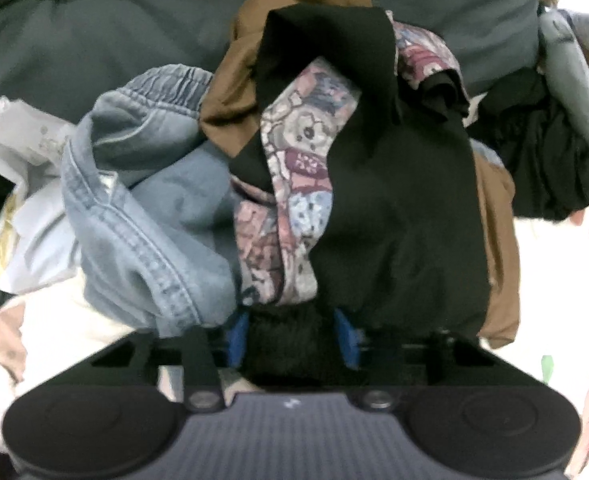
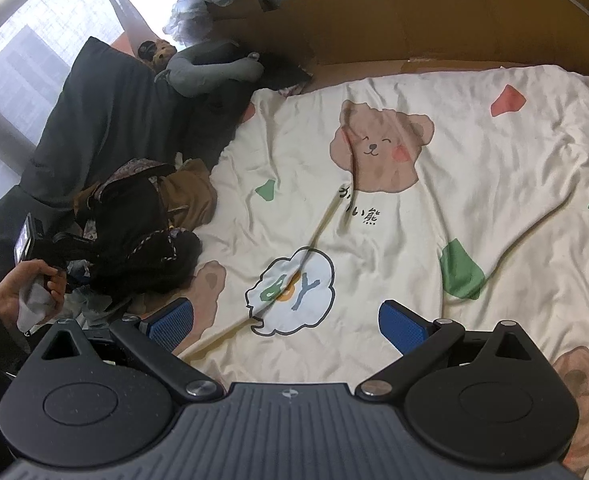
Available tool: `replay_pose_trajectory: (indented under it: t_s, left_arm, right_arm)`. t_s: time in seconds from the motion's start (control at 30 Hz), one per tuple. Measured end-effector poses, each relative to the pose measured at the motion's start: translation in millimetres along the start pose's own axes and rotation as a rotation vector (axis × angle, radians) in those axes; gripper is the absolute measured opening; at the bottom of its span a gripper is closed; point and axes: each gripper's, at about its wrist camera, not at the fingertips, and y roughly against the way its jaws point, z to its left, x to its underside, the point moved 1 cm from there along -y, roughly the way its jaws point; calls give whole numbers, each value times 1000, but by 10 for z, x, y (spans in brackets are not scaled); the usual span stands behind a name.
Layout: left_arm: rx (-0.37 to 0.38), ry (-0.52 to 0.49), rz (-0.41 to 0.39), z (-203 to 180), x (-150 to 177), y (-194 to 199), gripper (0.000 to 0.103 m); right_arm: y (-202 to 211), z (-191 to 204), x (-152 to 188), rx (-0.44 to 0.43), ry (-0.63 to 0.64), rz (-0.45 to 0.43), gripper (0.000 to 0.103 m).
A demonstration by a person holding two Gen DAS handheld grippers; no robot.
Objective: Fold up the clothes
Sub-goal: 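Lift the black garment with the left tool and carry it over the duvet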
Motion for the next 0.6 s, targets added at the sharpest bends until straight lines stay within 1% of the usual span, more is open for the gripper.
replay_pose_trajectory:
  t_s: [0.03,0.13,0.23,0.37,0.53,0.6]
  left_arm:
    - [13,-2,-5,-5,7,4,25]
    - [50,-7,-21,-20,28,17,18]
    - [99,-23,-46,-82,56,100,16]
    - [194,-72,-27,-305,129,267,16]
    - [332,-192,-13,-758,270,547,15]
    - [380,-233,4,-914,336,641,14]
  right_arm:
    - [8,-8,3,1,-2,-1,101]
    - [18,-43,12,-1,-19,2,101]
    - [25,-70,10,-10,-32,3,101]
    - [48,-74,-8,-20,-41,-6,101]
    - [103,-55,-40,-28,-50,-25,101]
    - [136,-51,-51,-35,-52,-36,101]
